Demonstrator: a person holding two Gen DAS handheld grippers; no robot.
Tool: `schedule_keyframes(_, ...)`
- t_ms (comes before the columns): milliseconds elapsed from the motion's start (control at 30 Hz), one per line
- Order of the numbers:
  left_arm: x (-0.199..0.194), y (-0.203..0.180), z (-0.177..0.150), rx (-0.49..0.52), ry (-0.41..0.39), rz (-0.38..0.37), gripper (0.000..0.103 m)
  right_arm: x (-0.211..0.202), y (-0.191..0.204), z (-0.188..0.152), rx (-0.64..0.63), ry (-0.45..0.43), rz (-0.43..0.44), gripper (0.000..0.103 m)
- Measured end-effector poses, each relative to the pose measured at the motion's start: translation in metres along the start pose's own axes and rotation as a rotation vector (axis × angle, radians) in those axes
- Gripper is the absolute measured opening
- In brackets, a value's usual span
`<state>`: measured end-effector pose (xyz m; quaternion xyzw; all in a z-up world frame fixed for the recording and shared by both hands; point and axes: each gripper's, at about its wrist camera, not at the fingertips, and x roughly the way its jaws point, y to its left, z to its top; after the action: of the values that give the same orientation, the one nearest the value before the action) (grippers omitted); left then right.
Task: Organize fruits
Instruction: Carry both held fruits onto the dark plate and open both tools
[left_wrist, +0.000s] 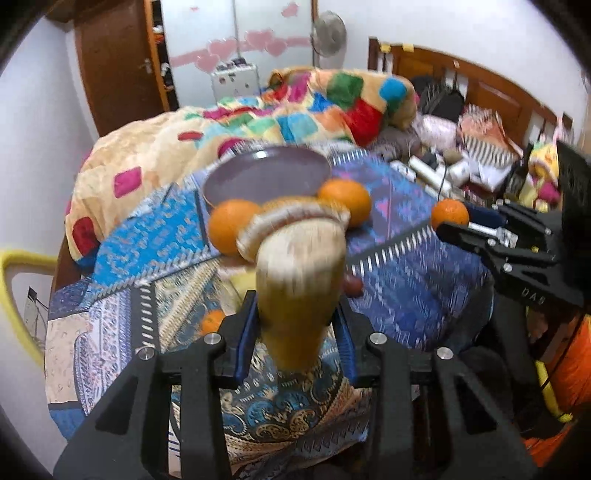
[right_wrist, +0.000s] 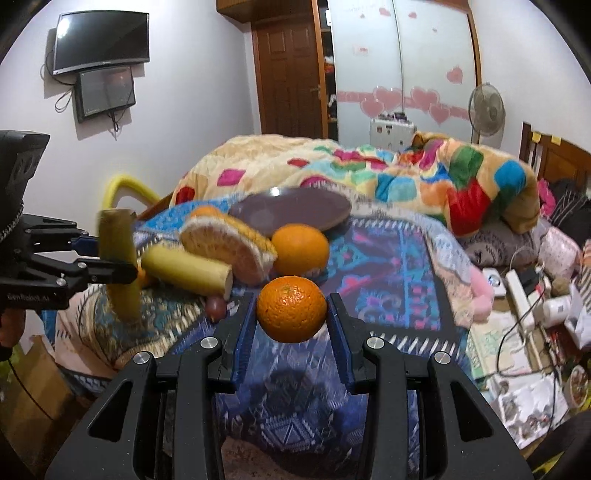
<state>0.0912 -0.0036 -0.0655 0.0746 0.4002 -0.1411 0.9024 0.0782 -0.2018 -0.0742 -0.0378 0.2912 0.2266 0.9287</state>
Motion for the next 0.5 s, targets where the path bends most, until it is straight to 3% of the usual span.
schedule_keyframes(267, -0.013, 0.019, 0.03, -0.066, -0.11, 0.006, 0.038, -0.002, -0.001, 0.037, -0.012, -0.094, -0.019, 0.036)
schedule_keyframes(500, -0.005, 0.034, 0.059, -0.098, -0.159, 0.014, 0.038, 0.006, -0.002, 0.061, -0.007, -0.152, -0.032, 0.036)
